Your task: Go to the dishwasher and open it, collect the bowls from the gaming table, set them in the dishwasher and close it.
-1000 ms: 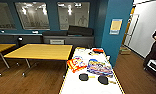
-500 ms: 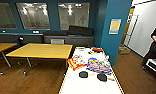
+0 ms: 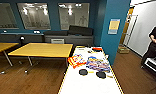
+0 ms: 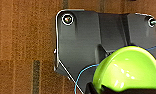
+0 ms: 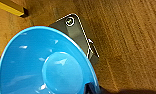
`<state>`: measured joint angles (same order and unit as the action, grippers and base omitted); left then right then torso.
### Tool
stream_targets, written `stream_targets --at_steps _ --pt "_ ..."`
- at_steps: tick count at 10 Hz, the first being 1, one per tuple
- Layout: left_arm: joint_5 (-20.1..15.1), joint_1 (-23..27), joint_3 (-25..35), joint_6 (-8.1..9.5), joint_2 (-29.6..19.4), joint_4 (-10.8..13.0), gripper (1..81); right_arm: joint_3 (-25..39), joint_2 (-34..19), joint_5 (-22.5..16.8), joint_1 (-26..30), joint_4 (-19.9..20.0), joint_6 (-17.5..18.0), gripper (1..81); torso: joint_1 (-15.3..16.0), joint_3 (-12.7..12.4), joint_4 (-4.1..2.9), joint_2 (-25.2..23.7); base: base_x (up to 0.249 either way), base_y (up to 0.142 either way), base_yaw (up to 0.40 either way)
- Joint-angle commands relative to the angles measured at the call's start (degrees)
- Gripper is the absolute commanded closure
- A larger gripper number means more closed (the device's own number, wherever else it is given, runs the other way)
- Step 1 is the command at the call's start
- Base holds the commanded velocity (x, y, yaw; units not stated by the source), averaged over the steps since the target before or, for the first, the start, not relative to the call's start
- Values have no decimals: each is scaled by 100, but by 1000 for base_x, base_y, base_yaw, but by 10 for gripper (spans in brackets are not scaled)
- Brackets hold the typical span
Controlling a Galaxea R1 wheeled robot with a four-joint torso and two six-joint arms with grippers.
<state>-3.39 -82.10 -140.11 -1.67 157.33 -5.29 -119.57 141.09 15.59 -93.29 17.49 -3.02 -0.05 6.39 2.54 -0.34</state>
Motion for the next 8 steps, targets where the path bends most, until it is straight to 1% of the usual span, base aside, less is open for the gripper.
stream_targets --at_steps 1,3,4,8 --pt "-382 234 -140 -44 -44 81 811 -688 78 -592 131 -54 30 811 5 0 0 0 -111 0 0" --pt "-382 225 -201 -35 9 125 811 -1191 396 -610 148 -79 30 811 5 0 0 0 -117 0 0" --pt "-382 199 -210 -35 18 134 811 -1358 519 -680 166 -97 30 811 5 0 0 0 -132 0 0" --pt "-382 164 -219 -35 44 134 811 -1490 642 -733 210 -115 -5 811 5 0 0 0 -145 0 0"
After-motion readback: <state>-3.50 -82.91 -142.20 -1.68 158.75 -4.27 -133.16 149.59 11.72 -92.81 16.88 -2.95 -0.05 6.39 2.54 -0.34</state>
